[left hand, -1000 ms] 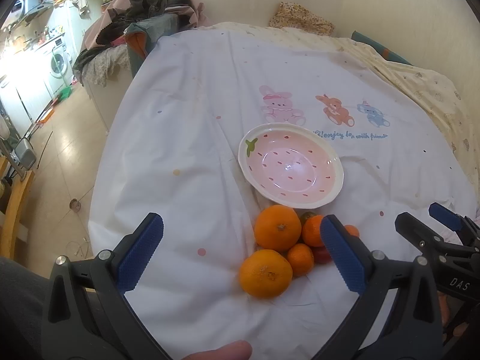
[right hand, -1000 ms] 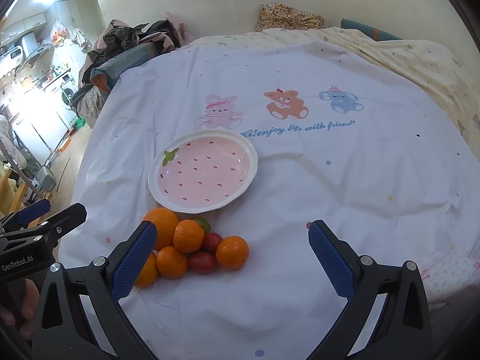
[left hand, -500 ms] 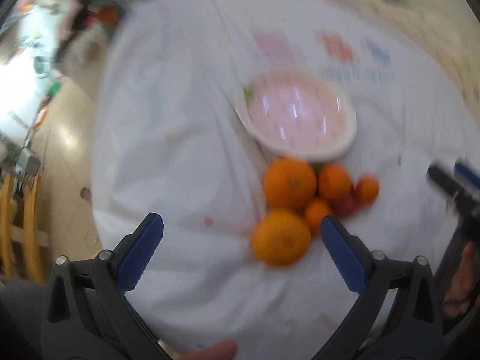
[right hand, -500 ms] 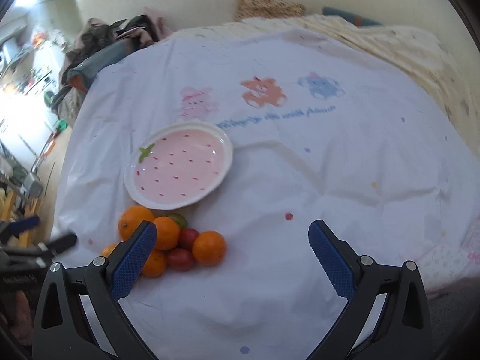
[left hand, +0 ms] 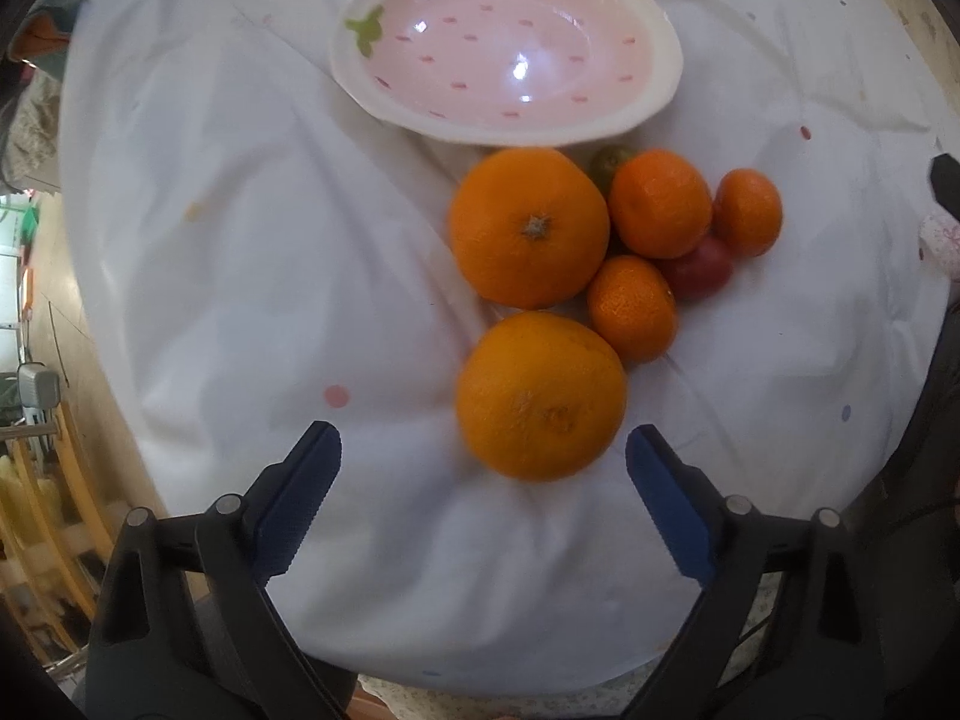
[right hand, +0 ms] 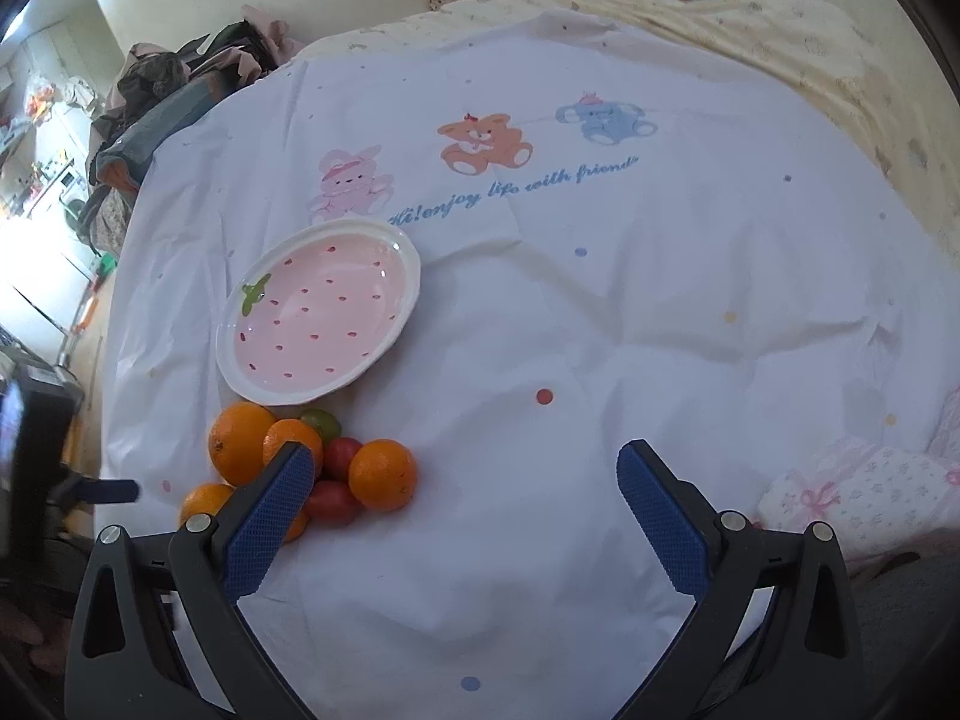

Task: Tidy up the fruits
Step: 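Reach the left gripper down and grasp the large orange, then lift the large orange with the left gripper while the right gripper grasps a tangerine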

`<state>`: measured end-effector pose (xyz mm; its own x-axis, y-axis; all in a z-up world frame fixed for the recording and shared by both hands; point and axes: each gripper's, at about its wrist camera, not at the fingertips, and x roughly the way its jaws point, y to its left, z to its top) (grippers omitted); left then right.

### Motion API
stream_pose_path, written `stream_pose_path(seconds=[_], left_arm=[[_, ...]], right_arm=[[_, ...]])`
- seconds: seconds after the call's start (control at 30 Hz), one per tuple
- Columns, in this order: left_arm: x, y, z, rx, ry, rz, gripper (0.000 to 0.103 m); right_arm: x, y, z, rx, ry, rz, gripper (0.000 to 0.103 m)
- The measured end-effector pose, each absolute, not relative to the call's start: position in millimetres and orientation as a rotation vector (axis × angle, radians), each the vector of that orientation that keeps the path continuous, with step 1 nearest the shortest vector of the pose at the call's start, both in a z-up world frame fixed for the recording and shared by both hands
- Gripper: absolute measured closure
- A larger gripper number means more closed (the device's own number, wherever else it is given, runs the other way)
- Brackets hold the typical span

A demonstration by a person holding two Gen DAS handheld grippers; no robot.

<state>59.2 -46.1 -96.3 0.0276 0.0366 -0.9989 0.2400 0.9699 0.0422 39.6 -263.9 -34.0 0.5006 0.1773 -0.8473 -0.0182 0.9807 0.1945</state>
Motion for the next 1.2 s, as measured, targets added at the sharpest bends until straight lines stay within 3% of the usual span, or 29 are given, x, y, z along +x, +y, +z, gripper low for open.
stream_pose_path(seconds=[0.27, 0.3, 0.4, 0.63, 0.93, 0.97, 1.1, 1.2], left_arm=[[69.5, -65.5, -122.2, 0.235, 1.576, -0.233, 0.016], [69.8, -67.4, -122.4, 0.247, 1.566, -0.238, 0.02], [70.8, -70.5, -120.3, 0.229, 1.561, -0.267, 0.043], [54.9, -68.8, -95.4, 0.151, 1.577, -0.308, 0.046], [25.5, -33.6, -30.7, -0.046, 1.361, -0.146, 0.046], [25.9, -25.3, -32.2, -0.056, 1.345, -0.132, 0.046], [31.8, -18.7, -40.0, -0.091, 1.303, -0.097, 0.046], [45.6, -9.2, -47.2, -0.107, 1.303, -0.087, 0.046]], right_arm=[[43.6, -267.7, -42.5, 0.207, 1.076, 0.112, 0.0], [43.8, -266.7, -42.8, 0.207, 1.077, 0.115, 0.0], [44.4, -263.0, -43.4, 0.192, 1.077, 0.121, 0.0], [46.6, -264.2, -46.0, 0.189, 1.086, 0.109, 0.0], [52.7, -283.4, -65.1, 0.34, 1.182, 0.122, 0.0], [53.5, -282.4, -67.0, 0.353, 1.195, 0.143, 0.002], [59.3, -275.6, -80.5, 0.438, 1.282, 0.257, 0.026], [67.3, -257.5, -89.5, 0.343, 1.351, 0.282, 0.03]])
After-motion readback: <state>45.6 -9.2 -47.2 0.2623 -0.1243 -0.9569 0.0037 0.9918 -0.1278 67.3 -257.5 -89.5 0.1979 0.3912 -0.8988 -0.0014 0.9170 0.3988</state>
